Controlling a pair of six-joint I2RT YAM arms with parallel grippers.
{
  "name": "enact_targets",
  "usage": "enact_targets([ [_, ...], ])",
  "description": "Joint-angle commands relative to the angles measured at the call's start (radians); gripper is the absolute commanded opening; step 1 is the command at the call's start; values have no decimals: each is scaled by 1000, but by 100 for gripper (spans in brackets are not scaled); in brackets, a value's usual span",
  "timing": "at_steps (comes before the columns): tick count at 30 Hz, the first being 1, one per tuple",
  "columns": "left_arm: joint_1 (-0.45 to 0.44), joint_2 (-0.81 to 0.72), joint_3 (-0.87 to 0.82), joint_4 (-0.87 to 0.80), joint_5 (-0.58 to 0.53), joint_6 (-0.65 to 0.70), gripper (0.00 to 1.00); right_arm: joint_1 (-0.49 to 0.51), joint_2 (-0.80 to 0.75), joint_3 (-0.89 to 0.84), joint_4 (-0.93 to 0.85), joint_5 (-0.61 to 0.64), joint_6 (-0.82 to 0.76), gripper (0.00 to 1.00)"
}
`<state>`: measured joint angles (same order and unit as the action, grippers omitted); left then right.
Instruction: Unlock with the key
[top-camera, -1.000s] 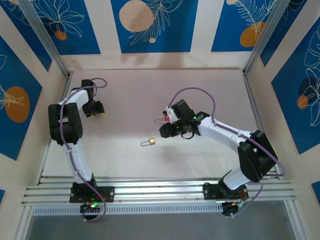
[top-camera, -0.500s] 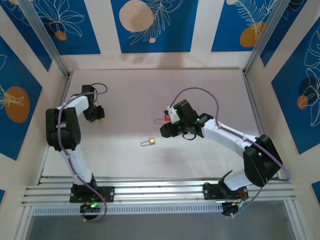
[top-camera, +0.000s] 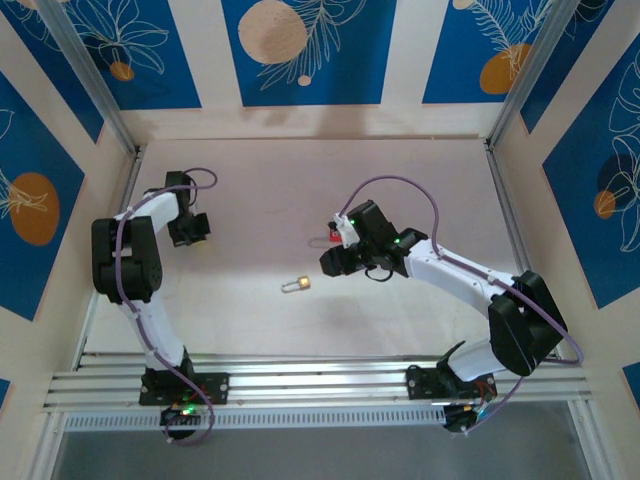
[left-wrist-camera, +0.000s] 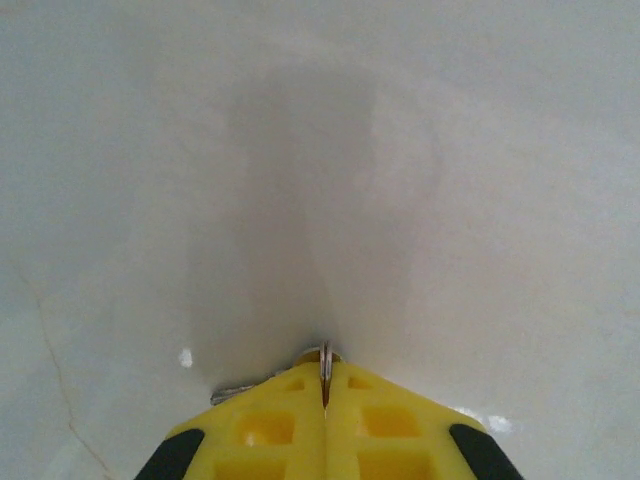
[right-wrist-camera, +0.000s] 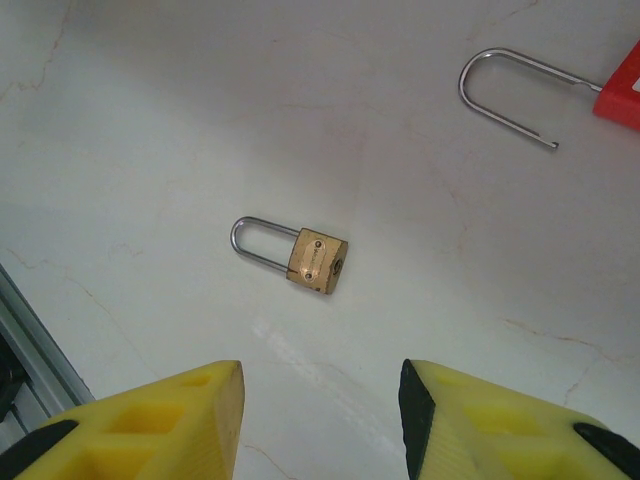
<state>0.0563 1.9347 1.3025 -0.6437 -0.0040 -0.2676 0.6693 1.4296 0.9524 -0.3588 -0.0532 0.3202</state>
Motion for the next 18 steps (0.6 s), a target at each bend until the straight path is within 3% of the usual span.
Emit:
enact_targets([
  [1, -7, 13, 27, -57, -10, 20, 0, 8, -18, -7, 0, -17, -3, 46],
  [9, -90, -88, 70, -118, -35, 41, 0, 4, -15, -4, -5, 4, 1, 46],
  [13, -206, -194, 52, -130, -50, 33, 0, -9, -53, -32, 16, 75, 38, 45],
  [18, -415, -327, -21, -102, -61, -43, 0, -73, -150, -99, 35, 165, 122, 44],
])
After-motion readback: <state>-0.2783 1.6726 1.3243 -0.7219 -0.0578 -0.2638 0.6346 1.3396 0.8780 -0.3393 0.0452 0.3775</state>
